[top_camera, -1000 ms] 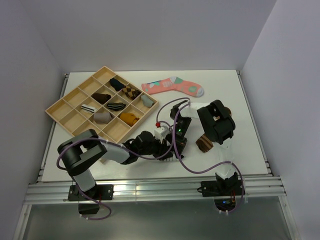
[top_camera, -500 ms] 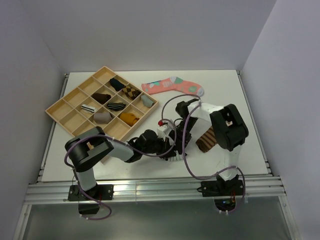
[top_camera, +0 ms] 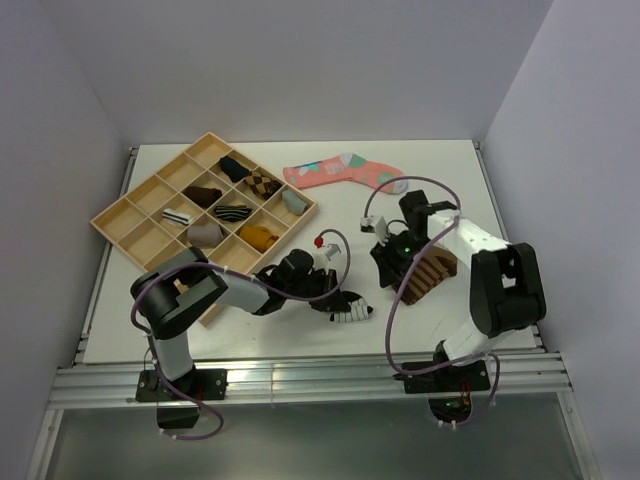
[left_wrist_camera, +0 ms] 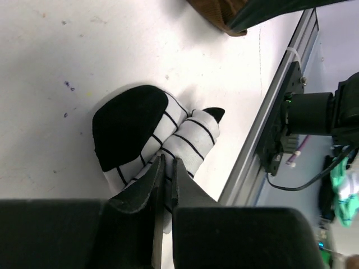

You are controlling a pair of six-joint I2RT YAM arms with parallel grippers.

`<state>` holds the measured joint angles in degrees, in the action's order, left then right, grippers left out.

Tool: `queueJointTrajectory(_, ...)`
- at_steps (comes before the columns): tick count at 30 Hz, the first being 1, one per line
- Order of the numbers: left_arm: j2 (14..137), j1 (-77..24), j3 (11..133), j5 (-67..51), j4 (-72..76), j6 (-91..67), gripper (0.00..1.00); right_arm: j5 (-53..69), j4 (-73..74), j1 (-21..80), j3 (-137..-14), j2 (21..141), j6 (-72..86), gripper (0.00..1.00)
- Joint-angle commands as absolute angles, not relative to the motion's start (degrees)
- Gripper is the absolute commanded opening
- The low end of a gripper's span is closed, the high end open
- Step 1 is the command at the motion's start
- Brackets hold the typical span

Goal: Roll the socks
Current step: Roll the sock at the center of the board.

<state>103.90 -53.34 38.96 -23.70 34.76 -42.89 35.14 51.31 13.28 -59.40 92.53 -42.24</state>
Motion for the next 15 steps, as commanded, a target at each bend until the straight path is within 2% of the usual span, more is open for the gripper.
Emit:
queueJointTrajectory(1,107.7,-51.7,40.1,-26.3,18.0,-44.2,0.00,35.2,48.4,11.6,-54.9,86.3,-48.5,0.48)
queueJointTrajectory(9,110.6,-49.3,48.1,-32.4,6.8,-48.2,0.00,33.5,41.1,14.5,-42.7,70.2,-54.8,0.51)
queueJointTrajectory(15,113.1,-47.3,52.7,-37.5,0.4,-50.7,0.00,30.9,35.8,21.7,-36.3,60.7,-57.2,0.54)
